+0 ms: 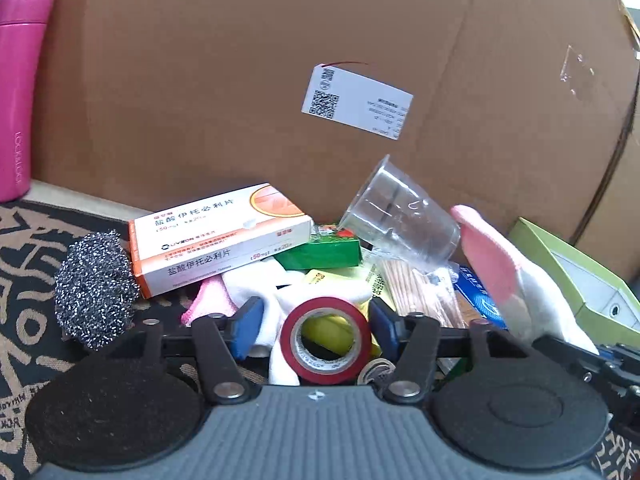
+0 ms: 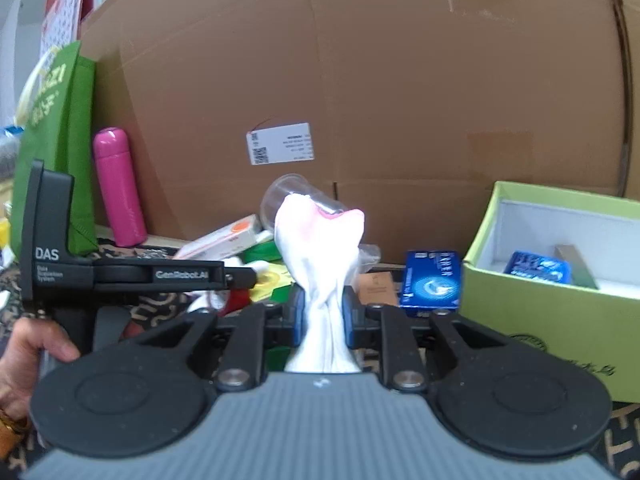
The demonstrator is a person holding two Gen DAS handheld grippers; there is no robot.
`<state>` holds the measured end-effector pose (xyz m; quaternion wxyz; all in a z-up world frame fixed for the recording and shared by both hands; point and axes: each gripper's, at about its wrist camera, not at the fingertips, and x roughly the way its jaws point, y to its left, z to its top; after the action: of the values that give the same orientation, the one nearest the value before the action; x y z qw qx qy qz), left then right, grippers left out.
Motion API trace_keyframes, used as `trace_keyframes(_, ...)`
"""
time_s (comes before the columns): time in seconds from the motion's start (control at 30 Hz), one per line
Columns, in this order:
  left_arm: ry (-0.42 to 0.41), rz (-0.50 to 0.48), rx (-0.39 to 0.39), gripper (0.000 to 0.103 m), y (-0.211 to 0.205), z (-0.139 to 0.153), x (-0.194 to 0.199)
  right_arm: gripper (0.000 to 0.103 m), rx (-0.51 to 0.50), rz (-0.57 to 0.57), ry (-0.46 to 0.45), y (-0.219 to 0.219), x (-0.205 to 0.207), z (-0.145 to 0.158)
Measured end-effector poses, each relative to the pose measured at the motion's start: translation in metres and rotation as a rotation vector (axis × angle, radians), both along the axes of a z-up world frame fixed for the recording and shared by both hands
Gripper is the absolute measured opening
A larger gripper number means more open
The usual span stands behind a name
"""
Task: Organize objects
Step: 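Return to the pile and grasp the white glove with the right gripper, then grasp the red tape roll with the left gripper while the right holds the glove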
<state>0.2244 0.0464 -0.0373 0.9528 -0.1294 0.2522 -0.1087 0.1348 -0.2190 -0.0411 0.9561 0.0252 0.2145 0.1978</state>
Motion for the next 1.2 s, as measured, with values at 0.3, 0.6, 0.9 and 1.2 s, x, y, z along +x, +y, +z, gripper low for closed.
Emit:
trace_keyframes(0.3,-0.044,0.001,0.029,0.05,-0.001,0.003,-0.01,0.018,0.076,0.008,-0.058,-0.007,-0.006,0.009)
trace_keyframes(0.6,-0.086,-0.011,-0.042,0.016,0.005,0.02,-0.027,0.018,0.09,-0.019,-0.081,-0.014,-0.007,0.015)
trace_keyframes(0.9,0.003,0.007,0.007,0.077,-0.011,-0.009,-0.007,0.018,0.051,-0.002,-0.055,-0.004,-0.007,0.008)
trace_keyframes(1.2,-0.032,-0.016,0.081,0.053,-0.016,-0.006,-0.008,0.018,0.032,-0.009,-0.047,-0.001,-0.007,0.006)
